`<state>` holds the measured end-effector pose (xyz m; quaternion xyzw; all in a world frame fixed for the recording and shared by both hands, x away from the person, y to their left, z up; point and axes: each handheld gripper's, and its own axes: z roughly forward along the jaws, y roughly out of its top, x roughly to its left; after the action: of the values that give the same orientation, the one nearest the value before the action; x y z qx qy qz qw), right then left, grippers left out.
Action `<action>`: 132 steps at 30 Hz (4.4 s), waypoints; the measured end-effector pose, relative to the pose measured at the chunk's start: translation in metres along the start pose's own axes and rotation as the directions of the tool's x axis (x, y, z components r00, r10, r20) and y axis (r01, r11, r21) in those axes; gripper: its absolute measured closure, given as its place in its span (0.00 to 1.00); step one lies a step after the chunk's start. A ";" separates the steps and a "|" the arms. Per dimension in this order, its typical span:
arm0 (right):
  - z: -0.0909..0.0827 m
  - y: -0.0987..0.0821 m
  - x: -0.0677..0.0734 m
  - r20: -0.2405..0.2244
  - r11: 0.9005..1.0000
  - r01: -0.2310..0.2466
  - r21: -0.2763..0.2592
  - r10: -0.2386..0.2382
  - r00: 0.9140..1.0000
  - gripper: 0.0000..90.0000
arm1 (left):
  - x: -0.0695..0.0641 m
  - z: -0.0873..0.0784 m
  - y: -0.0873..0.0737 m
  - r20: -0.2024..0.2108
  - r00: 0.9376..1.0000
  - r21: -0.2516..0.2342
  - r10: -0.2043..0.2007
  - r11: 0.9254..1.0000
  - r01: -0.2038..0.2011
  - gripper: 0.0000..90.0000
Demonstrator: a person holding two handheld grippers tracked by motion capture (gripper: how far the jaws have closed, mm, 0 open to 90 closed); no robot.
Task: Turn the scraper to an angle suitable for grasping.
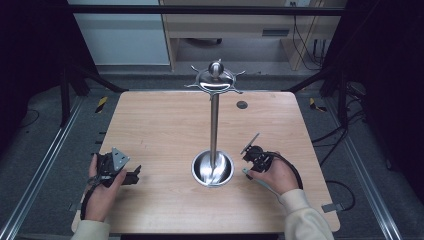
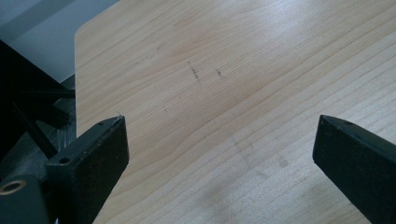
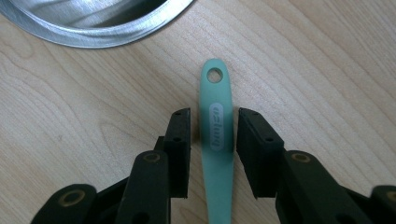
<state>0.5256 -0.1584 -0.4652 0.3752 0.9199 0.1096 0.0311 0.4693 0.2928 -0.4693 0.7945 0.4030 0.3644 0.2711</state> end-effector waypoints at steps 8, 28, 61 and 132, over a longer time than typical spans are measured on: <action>0.002 0.001 -0.001 0.012 1.000 0.027 0.005 -0.027 1.000 0.80 | -0.001 0.000 0.000 0.002 1.000 0.003 0.005 1.000 -0.005 0.04; -0.033 -0.009 -0.006 0.038 0.991 -0.055 -0.121 0.060 0.997 0.83 | -0.002 0.001 0.000 0.009 1.000 0.004 0.001 1.000 -0.001 0.04; -0.094 0.008 -0.021 0.070 0.952 -0.035 -0.304 0.059 0.996 0.83 | -0.004 0.001 0.000 0.012 1.000 0.005 0.010 1.000 -0.010 0.04; -0.200 -0.013 0.027 0.020 0.578 0.054 -0.814 -0.064 0.998 0.83 | -0.003 0.000 0.001 0.004 1.000 0.007 0.020 1.000 -0.020 0.04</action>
<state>0.4699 -0.1841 -0.2722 0.2878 0.7794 0.5201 0.1979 0.4684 0.2895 -0.4700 0.8002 0.3957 0.3641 0.2654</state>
